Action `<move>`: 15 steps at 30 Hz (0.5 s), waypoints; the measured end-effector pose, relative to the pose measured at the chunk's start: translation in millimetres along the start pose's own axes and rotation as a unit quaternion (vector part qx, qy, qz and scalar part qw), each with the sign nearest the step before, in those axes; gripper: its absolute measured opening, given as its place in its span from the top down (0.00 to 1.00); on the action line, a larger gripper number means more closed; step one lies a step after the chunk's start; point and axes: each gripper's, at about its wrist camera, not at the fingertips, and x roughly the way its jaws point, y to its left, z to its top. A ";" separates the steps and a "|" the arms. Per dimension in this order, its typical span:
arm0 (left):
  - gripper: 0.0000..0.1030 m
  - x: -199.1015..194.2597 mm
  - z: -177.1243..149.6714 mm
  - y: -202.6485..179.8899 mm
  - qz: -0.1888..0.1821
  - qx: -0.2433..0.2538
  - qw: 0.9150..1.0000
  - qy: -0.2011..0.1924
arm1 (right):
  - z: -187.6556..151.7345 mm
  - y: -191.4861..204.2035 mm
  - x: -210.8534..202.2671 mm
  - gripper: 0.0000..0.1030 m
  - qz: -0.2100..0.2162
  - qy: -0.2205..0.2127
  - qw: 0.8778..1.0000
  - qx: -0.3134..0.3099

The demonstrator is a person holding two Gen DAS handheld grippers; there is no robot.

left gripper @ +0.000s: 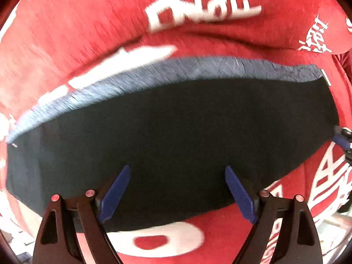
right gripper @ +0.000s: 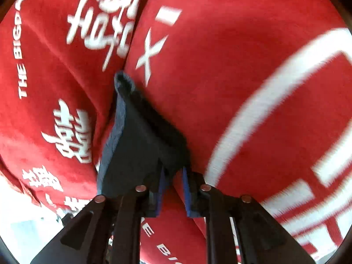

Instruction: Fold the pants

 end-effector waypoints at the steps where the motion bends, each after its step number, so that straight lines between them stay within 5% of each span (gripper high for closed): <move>1: 0.13 -3.9 2.8 4.3 0.008 0.001 1.000 -0.009 | -5.3 8.1 -12.7 0.78 -0.026 -0.018 0.999 -0.023; 5: 0.13 -4.3 22.1 36.9 0.051 -0.037 0.998 -0.029 | -20.6 59.0 -31.4 0.77 -0.045 -0.045 0.987 -0.150; 7: 0.13 8.1 37.9 57.5 0.063 -0.083 0.994 -0.022 | -20.6 94.1 -7.8 0.61 -0.054 -0.017 0.973 -0.224; 9: 0.13 18.7 46.6 66.2 0.080 -0.104 0.991 -0.026 | -15.7 115.3 21.9 0.57 -0.071 0.003 0.964 -0.258; 12: 0.13 39.1 62.1 82.5 0.105 -0.107 0.988 -0.036 | -1.7 127.2 68.1 0.57 -0.110 0.027 0.954 -0.277; 15: 0.09 51.0 80.8 97.0 0.127 -0.119 0.984 -0.039 | 12.6 119.8 83.9 0.57 -0.113 0.028 0.960 -0.253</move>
